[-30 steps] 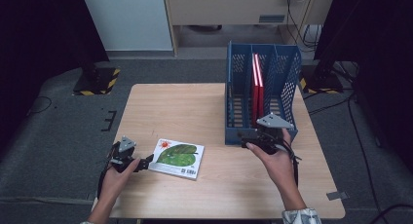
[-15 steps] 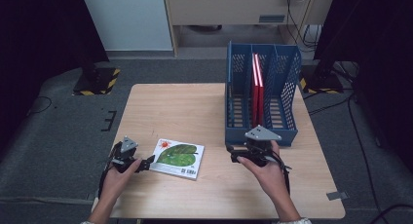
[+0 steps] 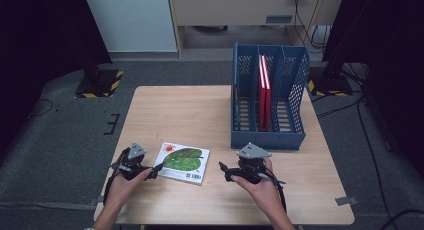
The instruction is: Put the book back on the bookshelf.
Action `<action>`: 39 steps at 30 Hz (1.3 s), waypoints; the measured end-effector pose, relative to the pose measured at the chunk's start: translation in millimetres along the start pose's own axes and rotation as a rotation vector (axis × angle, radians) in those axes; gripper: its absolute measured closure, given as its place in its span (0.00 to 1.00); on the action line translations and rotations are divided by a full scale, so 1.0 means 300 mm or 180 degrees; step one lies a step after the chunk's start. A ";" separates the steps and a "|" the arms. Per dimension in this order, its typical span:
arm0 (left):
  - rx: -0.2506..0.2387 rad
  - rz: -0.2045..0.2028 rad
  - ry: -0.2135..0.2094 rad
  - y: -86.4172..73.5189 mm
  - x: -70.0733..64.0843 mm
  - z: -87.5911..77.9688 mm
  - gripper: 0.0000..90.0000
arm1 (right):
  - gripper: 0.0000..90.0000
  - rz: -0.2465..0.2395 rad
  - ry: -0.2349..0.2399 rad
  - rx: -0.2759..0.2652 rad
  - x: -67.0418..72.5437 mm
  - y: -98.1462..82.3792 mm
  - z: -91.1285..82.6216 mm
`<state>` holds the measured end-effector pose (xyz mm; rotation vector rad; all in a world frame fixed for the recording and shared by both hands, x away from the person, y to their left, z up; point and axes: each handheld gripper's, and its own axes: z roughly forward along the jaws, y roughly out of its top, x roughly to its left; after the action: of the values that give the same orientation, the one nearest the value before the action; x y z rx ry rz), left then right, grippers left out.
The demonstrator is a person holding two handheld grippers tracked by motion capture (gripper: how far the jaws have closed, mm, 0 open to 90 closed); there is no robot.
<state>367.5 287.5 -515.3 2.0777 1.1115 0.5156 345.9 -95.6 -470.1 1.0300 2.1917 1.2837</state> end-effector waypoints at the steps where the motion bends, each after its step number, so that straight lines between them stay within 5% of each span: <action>1: 0.0012 0.0003 -0.0021 0.001 -0.004 0.001 0.05 | 0.11 -0.0005 0.0014 0.0006 0.011 -0.003 0.006; 12: 0.0042 0.0044 -0.0131 0.017 -0.025 0.030 0.07 | 0.12 -0.0170 0.0171 0.0240 0.092 -0.033 0.105; 16: 0.0028 -0.0057 -0.0164 0.020 -0.016 0.040 0.07 | 0.13 -0.0215 0.0201 0.0306 0.107 -0.040 0.142; 26: 0.0088 -0.0028 -0.0227 0.022 -0.023 0.072 0.09 | 0.15 -0.0213 0.0300 0.0401 0.128 -0.050 0.178; 39: 0.0140 -0.0235 -0.0503 0.015 -0.020 0.093 0.12 | 0.15 -0.0297 0.0473 0.0572 0.183 -0.071 0.224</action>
<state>384.4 269.6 -530.5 2.0674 1.1104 0.2881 345.6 -22.0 -520.9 0.9099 2.4744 1.1729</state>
